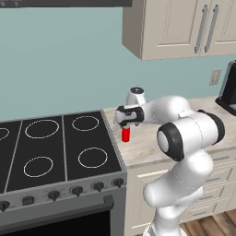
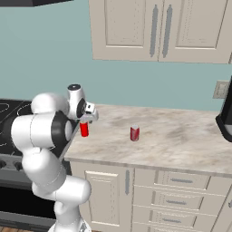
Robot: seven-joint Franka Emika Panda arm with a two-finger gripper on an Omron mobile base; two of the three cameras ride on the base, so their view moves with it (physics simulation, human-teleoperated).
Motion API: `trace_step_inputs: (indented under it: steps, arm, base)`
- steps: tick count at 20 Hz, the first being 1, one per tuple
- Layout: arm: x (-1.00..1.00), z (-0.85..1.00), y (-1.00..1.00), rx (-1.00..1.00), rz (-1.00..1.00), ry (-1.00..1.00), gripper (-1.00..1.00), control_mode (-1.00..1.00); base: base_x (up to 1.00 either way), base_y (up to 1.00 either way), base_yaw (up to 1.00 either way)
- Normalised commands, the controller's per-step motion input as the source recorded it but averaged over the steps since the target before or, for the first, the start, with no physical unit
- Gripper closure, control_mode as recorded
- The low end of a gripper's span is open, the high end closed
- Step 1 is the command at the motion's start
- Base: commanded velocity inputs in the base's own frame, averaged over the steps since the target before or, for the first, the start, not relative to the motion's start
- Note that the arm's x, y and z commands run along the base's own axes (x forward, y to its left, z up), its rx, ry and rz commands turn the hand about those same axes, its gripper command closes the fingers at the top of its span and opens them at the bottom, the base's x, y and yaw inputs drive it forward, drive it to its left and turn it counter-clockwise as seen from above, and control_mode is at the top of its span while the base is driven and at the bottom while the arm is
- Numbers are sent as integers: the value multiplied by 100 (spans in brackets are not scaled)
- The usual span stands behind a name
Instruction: Four empty soda cans are scattered around the kitchen. Gather all the cans and cluster them next to the stove for recycling.
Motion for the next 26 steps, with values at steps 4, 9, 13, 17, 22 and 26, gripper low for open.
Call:
trace_step_inputs:
  steps: [4, 9, 13, 17, 22, 26]
  arm:
    - [-35, 17, -17, 1, 0, -1, -100, -100]
    - [-35, 15, -19, 0, -2, 0, -100, -100]
    - [-16, 10, -14, -1, -6, 0, -100, -100]
    - [-9, 16, -19, 0, -8, 0, -100, -100]
    - [-3, 15, -29, 0, -9, 2, -100, -100]
    - [-2, 12, -39, -2, -9, 7, -100, -100]
  base:
    - [0, 0, 0]
    - [0, 0, 0]
    - [0, 0, 0]
    - [0, 0, 0]
    - [0, 0, 0]
    - [0, 0, 0]
